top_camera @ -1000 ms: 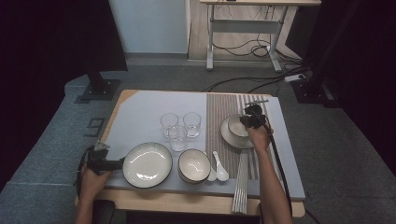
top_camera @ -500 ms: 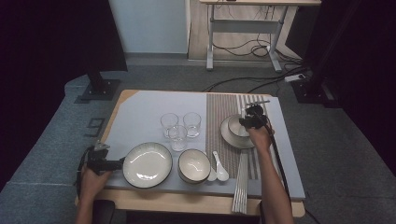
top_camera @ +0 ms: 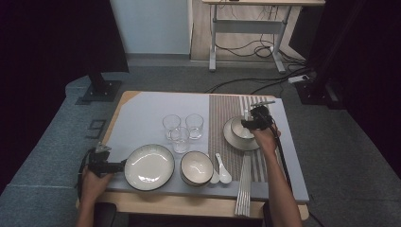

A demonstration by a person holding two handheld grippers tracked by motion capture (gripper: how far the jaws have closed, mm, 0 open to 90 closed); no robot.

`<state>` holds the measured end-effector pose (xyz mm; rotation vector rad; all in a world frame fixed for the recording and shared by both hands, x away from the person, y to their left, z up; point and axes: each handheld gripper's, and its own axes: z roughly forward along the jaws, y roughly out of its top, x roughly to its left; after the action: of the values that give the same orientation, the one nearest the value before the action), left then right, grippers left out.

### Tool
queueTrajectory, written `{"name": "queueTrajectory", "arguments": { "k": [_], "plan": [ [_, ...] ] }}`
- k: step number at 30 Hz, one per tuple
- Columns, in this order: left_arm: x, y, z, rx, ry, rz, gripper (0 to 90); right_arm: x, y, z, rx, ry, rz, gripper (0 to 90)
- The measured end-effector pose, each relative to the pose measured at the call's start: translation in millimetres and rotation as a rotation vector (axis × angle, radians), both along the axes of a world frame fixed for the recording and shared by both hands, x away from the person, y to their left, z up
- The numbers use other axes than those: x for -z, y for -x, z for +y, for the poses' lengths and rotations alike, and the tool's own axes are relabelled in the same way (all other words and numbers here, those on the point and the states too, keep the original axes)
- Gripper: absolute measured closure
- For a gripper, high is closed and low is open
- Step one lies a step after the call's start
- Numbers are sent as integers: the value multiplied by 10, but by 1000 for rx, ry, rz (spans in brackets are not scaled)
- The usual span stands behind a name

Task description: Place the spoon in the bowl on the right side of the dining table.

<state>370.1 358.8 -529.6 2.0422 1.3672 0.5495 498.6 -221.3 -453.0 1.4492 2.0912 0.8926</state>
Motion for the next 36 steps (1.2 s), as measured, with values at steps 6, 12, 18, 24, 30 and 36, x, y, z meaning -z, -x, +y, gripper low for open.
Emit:
{"name": "queueTrajectory", "arguments": {
  "k": [6,12,18,24,30,36],
  "plan": [
    [0,0,0,0,0,0,29,-110,106,52,-29,37,-36,302],
    [0,1,-1,0,0,0,29,-235,242,84,-53,40,-54,209],
    [0,2,-1,0,-1,-1,29,-359,402,89,-70,41,-76,137],
    [0,2,-2,-1,-1,-1,29,-468,587,102,-101,58,-94,127],
    [0,2,-1,0,-2,-2,29,-558,803,84,-128,49,-127,63],
    [0,3,-1,0,-2,-2,29,-607,1006,69,-150,69,-136,7]
  ]
}}
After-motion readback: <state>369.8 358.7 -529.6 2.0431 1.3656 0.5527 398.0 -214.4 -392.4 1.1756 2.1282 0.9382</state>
